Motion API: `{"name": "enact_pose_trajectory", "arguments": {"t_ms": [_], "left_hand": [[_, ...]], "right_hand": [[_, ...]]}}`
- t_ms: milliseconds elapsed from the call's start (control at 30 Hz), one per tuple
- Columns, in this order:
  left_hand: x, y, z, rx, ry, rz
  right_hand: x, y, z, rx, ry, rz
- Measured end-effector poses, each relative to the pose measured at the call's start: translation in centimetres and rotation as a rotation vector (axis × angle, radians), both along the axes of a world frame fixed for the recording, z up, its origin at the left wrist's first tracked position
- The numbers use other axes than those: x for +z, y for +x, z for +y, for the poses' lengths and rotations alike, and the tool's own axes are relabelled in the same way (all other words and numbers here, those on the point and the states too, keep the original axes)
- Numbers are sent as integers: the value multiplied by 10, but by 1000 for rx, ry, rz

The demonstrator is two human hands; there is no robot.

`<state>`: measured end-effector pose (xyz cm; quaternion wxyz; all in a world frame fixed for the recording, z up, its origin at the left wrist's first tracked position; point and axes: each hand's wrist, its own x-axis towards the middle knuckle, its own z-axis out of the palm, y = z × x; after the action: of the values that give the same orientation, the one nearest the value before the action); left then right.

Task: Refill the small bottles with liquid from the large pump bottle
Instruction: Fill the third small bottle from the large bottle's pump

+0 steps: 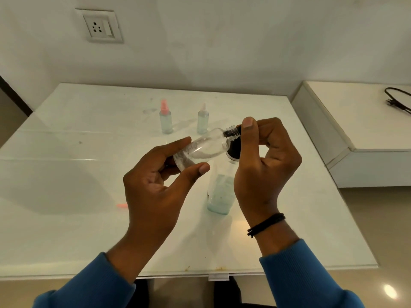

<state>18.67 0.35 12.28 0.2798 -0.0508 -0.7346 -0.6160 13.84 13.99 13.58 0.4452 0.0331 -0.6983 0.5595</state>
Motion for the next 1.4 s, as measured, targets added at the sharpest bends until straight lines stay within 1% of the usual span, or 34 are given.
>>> {"name": "enact_pose_trajectory", "arguments": {"t_ms": [167, 433, 700, 833, 1000, 1200, 1400], "left_hand": [[4, 1, 1, 2, 27, -6], [0, -1, -2, 22, 4, 19], [1, 0, -2, 29, -42, 45], [1, 0, -1, 21, -12, 39], [-1, -1, 0, 28, -26, 30], [1, 0, 1, 35, 4, 21], [-1, -1, -1, 33, -3, 19]], "right_hand": [[3, -1, 2, -8, 24, 9], [5, 0, 1, -26, 91, 29], [1, 0, 0, -12, 50, 6], [4, -1, 1, -16, 46, 4], [2, 0, 1, -20, 56, 10], [9, 0, 1, -26, 60, 18], [1, 1, -1, -8, 69, 5]]}}
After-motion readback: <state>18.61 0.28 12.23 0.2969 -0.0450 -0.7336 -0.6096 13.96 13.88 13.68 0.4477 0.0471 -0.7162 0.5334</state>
